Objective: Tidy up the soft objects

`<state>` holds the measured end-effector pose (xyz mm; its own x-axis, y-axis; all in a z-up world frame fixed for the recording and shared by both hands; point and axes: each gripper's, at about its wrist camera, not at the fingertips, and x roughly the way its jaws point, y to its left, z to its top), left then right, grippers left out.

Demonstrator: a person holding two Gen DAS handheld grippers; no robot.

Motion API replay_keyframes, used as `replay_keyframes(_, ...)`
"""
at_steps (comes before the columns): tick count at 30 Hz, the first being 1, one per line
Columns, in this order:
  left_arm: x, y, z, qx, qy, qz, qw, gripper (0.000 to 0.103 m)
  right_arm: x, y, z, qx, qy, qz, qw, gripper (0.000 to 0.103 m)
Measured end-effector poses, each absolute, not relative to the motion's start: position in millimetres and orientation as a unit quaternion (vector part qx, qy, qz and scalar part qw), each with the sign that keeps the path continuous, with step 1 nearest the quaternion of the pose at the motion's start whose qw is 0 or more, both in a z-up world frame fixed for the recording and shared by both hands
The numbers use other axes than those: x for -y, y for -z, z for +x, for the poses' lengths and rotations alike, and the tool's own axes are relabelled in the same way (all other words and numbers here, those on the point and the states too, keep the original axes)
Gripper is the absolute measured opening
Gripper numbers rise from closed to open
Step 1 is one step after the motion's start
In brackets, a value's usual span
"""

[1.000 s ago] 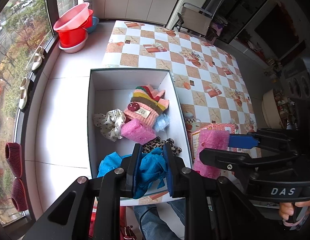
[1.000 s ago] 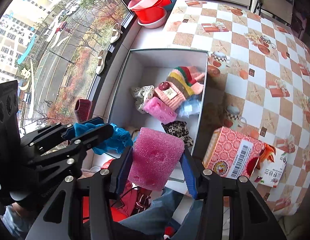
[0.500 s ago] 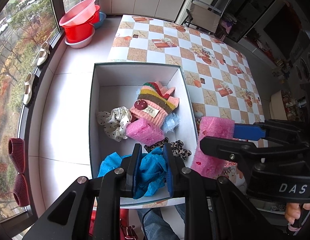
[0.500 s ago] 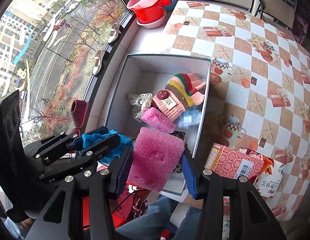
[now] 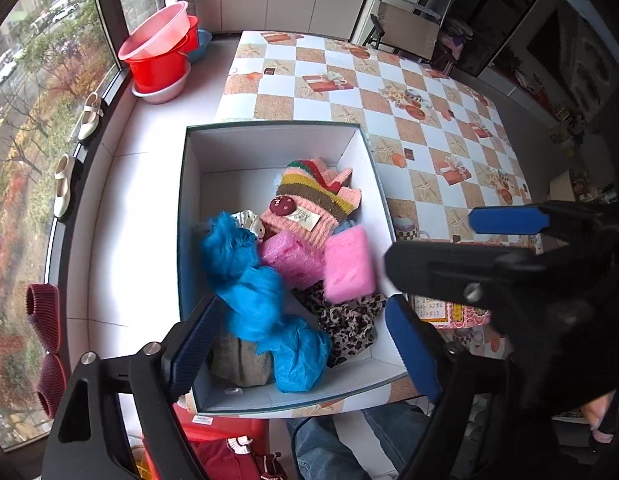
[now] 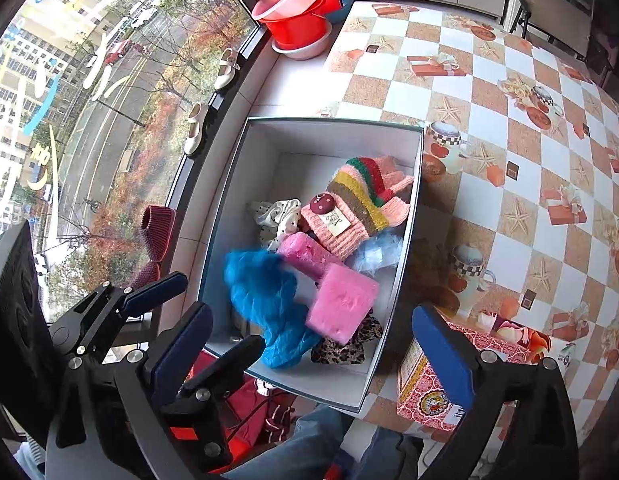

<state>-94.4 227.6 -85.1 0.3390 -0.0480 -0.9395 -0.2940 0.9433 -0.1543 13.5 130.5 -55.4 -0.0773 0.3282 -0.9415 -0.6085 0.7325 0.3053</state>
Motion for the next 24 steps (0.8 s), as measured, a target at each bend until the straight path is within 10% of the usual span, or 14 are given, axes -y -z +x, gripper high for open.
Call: replay_keyframes(24,-224.7,54.7,-129.6,-0.593,-0.149,-0.136,0.78,0.088,-105.7,9.0,-16.8,-0.6,-0.327,-0.149,0.715,0.102)
